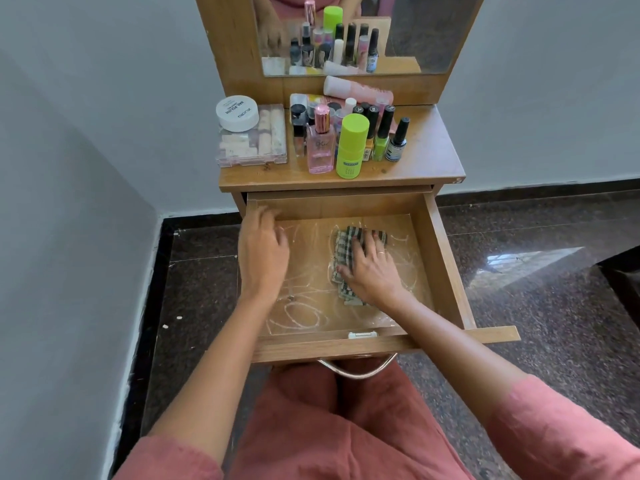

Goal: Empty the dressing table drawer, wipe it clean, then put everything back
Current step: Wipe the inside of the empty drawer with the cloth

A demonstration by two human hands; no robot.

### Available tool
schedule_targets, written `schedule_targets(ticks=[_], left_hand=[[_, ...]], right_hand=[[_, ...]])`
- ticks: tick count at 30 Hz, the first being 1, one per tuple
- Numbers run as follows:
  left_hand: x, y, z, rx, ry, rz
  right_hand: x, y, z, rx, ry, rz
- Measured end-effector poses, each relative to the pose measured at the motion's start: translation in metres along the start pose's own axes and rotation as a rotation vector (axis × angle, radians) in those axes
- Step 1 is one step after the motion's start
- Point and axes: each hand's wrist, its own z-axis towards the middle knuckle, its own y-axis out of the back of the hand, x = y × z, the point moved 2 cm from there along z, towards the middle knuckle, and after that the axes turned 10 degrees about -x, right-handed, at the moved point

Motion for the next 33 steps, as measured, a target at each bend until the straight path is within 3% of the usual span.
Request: schedule_targets(ticks=[3,6,13,20,33], left_hand=[[0.022,0.003,0.002,-0.011,0.029,0.079],[0.033,0.0,-0.002,0.127,0.155,0.047],[0.038,-0.002,-0.006,0.253,0.125,0.011],[0.04,-0.005,-0.009,0.237,0.099,0.068],[0.044,-0.009,-0.009,0.206,0.06,0.1]], right_hand=[[0.004,-0.013,0.002,0.136,-0.029,-0.039],[0.004,-0.02,0.004,0.173,-0.058,-0.014],[-0.012,-0.015,0.018,0.087,-0.137,0.041],[-0.014,-0.013,0.032,-0.044,-0.23,0.16],[0.05,-0.03,0.046,-0.168,-0.108,0.222]])
